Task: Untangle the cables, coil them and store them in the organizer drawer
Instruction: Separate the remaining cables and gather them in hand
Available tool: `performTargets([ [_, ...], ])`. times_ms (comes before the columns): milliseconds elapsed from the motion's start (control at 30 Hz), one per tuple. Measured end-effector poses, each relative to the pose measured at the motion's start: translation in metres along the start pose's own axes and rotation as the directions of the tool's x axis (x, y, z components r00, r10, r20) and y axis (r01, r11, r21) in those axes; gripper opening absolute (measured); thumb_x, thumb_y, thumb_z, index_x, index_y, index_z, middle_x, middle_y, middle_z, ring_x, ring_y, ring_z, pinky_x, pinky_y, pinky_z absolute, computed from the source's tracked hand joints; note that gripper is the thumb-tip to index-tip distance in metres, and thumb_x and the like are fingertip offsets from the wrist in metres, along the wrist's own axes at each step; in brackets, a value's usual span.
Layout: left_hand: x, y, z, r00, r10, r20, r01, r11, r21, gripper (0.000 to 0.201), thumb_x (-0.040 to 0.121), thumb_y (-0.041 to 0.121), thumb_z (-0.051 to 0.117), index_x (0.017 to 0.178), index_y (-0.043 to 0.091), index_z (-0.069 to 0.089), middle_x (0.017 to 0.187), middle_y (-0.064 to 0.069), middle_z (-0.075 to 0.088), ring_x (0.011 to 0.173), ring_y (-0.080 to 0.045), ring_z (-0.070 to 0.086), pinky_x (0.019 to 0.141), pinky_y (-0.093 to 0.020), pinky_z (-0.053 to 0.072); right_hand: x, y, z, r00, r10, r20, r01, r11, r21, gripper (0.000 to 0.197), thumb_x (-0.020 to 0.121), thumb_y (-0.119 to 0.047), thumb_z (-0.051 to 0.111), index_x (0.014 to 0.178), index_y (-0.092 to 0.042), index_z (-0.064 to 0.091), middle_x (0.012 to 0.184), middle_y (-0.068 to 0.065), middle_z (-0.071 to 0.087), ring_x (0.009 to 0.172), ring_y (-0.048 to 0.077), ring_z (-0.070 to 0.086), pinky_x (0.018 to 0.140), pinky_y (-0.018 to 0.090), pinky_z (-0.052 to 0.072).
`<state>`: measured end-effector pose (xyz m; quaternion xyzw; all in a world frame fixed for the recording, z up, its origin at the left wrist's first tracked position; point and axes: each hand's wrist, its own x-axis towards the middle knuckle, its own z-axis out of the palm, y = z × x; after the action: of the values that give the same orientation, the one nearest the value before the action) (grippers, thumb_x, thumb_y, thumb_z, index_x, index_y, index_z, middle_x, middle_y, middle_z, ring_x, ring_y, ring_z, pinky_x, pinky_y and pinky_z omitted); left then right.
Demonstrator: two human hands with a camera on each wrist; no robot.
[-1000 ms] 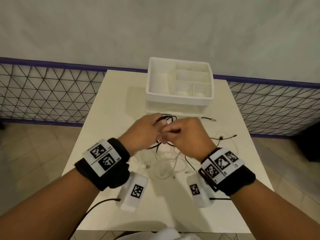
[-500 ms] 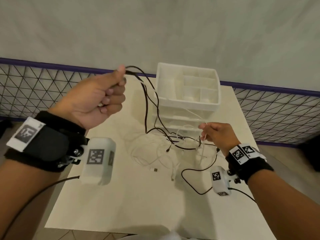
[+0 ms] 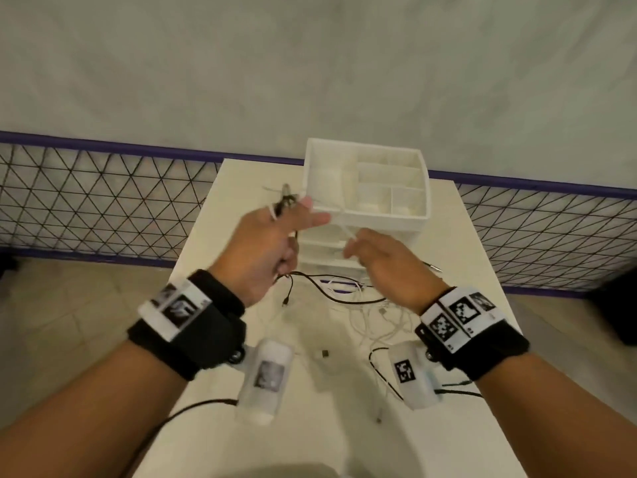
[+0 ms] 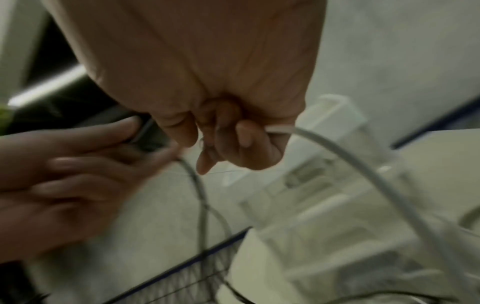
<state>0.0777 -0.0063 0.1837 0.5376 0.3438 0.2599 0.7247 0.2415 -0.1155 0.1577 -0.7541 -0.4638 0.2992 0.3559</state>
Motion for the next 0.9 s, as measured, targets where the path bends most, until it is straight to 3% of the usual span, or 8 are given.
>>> performTargets([
  [133, -0.002, -0.010, 0.020, 0.995, 0.096, 0.036, -0.103, 0.926, 0.362, 0.033, 0.094, 0.039, 0.064, 0.070, 0.017, 0.056, 0.051, 0.008, 0.050, 0.039, -0.007, 0.037, 0.041, -0.020, 0.030, -0.007, -0.035, 0.003, 0.973, -0.229, 0.023, 0.229, 0.973, -0.037, 0.020, 0.100, -0.020, 0.051, 0.094, -0.023, 0.069, 0.093, 0.001, 0.074, 0.075, 0.011, 0.067, 0.072, 0.027, 0.055],
  [233, 0.008, -0.002, -0.010, 0.985, 0.122, -0.121, -0.075, 0.940, 0.334, 0.031, 0.089, 0.036, 0.070, 0.070, 0.018, 0.052, 0.059, 0.002, 0.046, 0.041, -0.007, 0.030, 0.041, -0.022, 0.026, -0.007, -0.020, -0.029, 0.989, -0.105, -0.105, 0.123, 0.977, 0.174, 0.014, 0.094, -0.023, 0.066, 0.094, -0.013, 0.075, 0.065, -0.007, 0.056, 0.044, 0.001, 0.041, 0.048, 0.016, 0.035],
  [367, 0.014, 0.014, -0.056, 0.974, 0.053, -0.219, -0.016, 0.985, 0.170, 0.022, 0.089, 0.031, 0.072, 0.087, 0.014, 0.058, 0.054, 0.010, 0.041, 0.043, -0.007, 0.029, 0.037, -0.018, 0.028, -0.007, 0.034, -0.062, 0.984, 0.069, -0.165, -0.021, 0.961, 0.275, 0.037, 0.076, -0.050, 0.075, 0.083, -0.014, 0.080, 0.055, 0.001, 0.034, 0.053, 0.021, 0.026, 0.054, 0.032, 0.025],
  [500, 0.014, 0.011, -0.055, 0.961, 0.100, -0.256, -0.020, 0.954, 0.298, 0.034, 0.091, 0.043, 0.066, 0.088, 0.010, 0.063, 0.055, 0.008, 0.039, 0.049, -0.010, 0.029, 0.043, -0.021, 0.029, 0.007, 0.087, -0.080, 0.949, 0.115, -0.292, -0.150, 0.984, -0.101, 0.021, 0.093, -0.041, 0.064, 0.096, -0.027, 0.079, 0.099, 0.013, 0.074, 0.079, 0.027, 0.065, 0.074, 0.036, 0.052],
  [600, 0.013, 0.002, -0.049, 0.947, 0.075, -0.311, 0.051, 0.925, 0.377, 0.050, 0.094, 0.059, 0.051, 0.097, 0.010, 0.064, 0.063, 0.004, 0.042, 0.055, -0.013, 0.030, 0.048, -0.024, 0.029, 0.010, 0.117, -0.081, 0.895, 0.120, -0.429, -0.296, 0.881, -0.370, 0.037, 0.098, -0.035, 0.056, 0.134, -0.025, 0.060, 0.140, 0.014, 0.053, 0.121, 0.029, 0.054, 0.104, 0.043, 0.041],
  [700, 0.011, -0.018, -0.050, 0.956, -0.066, -0.285, 0.154, 0.943, 0.296, 0.043, 0.099, 0.053, 0.046, 0.084, 0.015, 0.058, 0.077, -0.003, 0.058, 0.051, -0.011, 0.032, 0.042, -0.022, 0.027, -0.003, 0.127, -0.042, 0.831, -0.052, -0.554, -0.200, 0.902, -0.384, 0.030, 0.091, -0.023, 0.066, 0.120, -0.016, 0.066, 0.123, 0.013, 0.063, 0.108, 0.034, 0.063, 0.091, 0.049, 0.052],
  [800, 0.007, -0.040, -0.050, 0.957, -0.183, -0.226, 0.243, 0.931, 0.272, 0.033, 0.101, 0.038, 0.049, 0.077, 0.015, 0.052, 0.067, -0.001, 0.048, 0.050, -0.012, 0.037, 0.043, -0.023, 0.030, -0.026, 0.121, 0.028, 0.973, -0.137, -0.188, 0.057, 0.924, -0.379, 0.010, 0.082, -0.023, 0.064, 0.080, -0.021, 0.073, 0.084, 0.000, 0.073, 0.075, 0.025, 0.069, 0.073, 0.038, 0.056],
  [900, 0.003, -0.059, -0.047, 0.939, -0.300, -0.167, 0.336, 0.905, 0.262, 0.023, 0.101, 0.023, 0.051, 0.085, 0.010, 0.059, 0.065, -0.002, 0.046, 0.055, -0.016, 0.044, 0.052, -0.028, 0.043, -0.036, 0.116, 0.097, 0.938, 0.050, 0.344, 0.129, 0.869, -0.477, 0.036, 0.086, -0.045, 0.061, 0.113, -0.023, 0.071, 0.112, 0.001, 0.069, 0.102, 0.023, 0.065, 0.093, 0.036, 0.051],
])
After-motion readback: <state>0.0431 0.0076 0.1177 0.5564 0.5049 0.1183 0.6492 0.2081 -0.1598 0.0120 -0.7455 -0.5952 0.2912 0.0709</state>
